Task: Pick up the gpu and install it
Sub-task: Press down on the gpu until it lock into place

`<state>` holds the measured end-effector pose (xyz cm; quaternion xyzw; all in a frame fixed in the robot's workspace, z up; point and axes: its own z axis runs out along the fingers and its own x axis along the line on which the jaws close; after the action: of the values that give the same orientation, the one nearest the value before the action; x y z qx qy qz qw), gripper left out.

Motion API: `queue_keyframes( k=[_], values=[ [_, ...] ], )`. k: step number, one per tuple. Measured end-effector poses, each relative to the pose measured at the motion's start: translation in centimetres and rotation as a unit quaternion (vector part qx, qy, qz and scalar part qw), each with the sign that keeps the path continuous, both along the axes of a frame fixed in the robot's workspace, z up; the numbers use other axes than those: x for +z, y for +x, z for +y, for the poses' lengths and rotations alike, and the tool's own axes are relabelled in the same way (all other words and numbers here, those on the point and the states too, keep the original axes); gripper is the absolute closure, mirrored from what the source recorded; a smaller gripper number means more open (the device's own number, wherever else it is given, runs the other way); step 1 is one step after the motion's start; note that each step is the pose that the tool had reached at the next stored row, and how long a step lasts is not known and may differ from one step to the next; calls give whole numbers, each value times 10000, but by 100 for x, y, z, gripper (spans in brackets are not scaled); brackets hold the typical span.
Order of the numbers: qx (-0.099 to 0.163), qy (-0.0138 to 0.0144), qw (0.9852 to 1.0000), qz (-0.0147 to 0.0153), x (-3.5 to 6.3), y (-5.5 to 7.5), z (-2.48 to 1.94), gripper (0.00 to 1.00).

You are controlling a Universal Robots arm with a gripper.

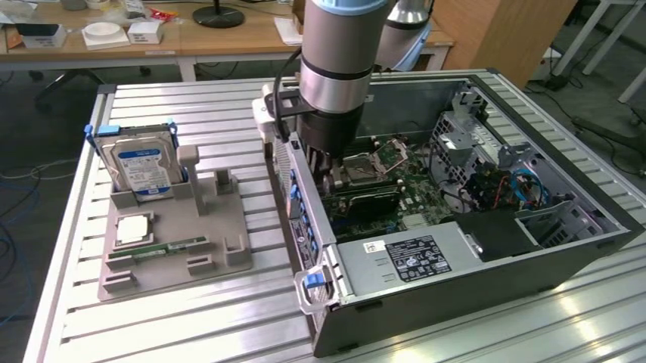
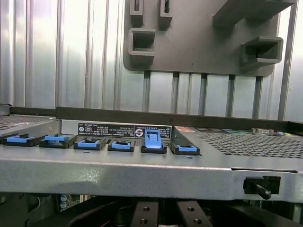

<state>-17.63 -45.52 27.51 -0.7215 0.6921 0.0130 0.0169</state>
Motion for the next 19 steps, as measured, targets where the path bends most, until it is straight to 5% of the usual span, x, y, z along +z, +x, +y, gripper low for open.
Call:
queue_keyframes(
  k=[4, 16, 19],
  values=[
    [1, -1, 10000, 40, -24, 1, 0, 90],
    [-1, -3, 10000, 44, -31, 67, 1, 90],
    [-1, -18, 10000, 43, -7, 68, 31, 90]
  ],
)
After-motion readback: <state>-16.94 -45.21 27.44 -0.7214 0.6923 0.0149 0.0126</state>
